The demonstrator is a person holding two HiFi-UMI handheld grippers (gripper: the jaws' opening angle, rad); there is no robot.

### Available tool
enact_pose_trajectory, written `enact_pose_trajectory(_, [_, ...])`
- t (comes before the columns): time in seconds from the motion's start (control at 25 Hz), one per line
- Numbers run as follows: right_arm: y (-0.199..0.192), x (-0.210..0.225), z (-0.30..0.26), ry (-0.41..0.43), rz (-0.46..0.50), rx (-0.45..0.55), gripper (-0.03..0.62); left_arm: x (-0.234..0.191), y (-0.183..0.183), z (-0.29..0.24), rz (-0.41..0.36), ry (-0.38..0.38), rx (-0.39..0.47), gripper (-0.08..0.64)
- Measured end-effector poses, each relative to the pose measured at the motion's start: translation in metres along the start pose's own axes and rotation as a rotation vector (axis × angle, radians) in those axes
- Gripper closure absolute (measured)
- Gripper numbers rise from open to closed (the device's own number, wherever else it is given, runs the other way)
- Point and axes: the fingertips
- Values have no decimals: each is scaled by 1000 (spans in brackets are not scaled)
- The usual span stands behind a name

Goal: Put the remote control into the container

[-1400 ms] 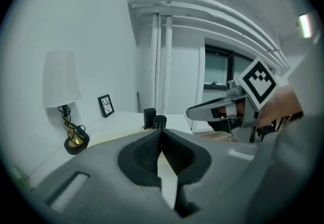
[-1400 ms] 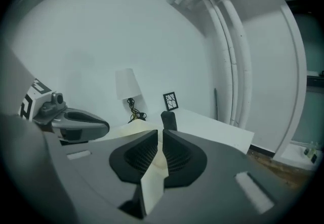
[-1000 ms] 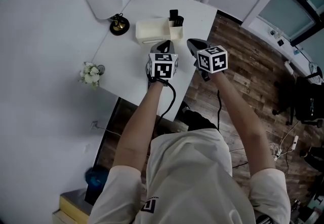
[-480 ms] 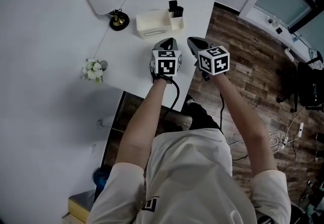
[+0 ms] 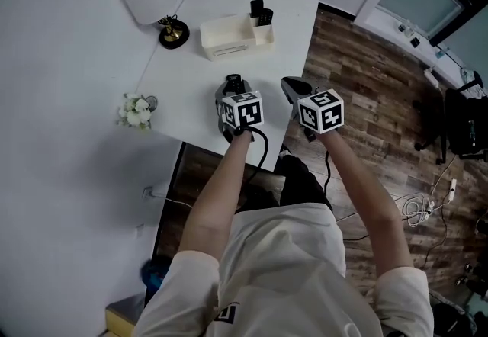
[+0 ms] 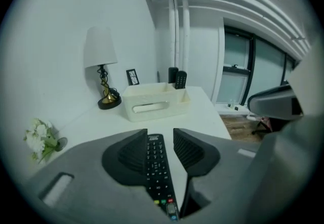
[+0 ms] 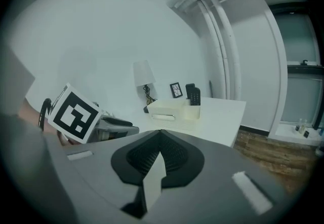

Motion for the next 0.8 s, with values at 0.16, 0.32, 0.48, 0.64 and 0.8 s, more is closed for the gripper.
enact_pose_trajectory(0.16, [-30, 1, 4, -8, -20, -59, 589, -5, -43, -3, -19, 18, -108, 322])
enact_pose_trajectory(0.32, [-37, 0, 1, 2, -22, -83, 589, -8, -57, -13, 14, 6, -185, 290])
enact_pose_trajectory(0.48, [-37, 1, 2, 18, -4, -97, 589, -11, -69, -27, 10, -6, -264, 281])
enact_pose_trajectory(0.64, [-35, 10, 4, 6, 1, -108, 589, -6, -79, -34, 28, -70, -310, 279])
enact_pose_trajectory(0.8, [-33, 17, 4, -2, 5, -125, 589, -3, -77, -32, 47, -109, -292, 304])
Point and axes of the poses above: the fingertips, and each gripper's own axes: z backward along the fingers, x to its right, y out of its top, and after that the axes turned 12 degrees about x, right-handed
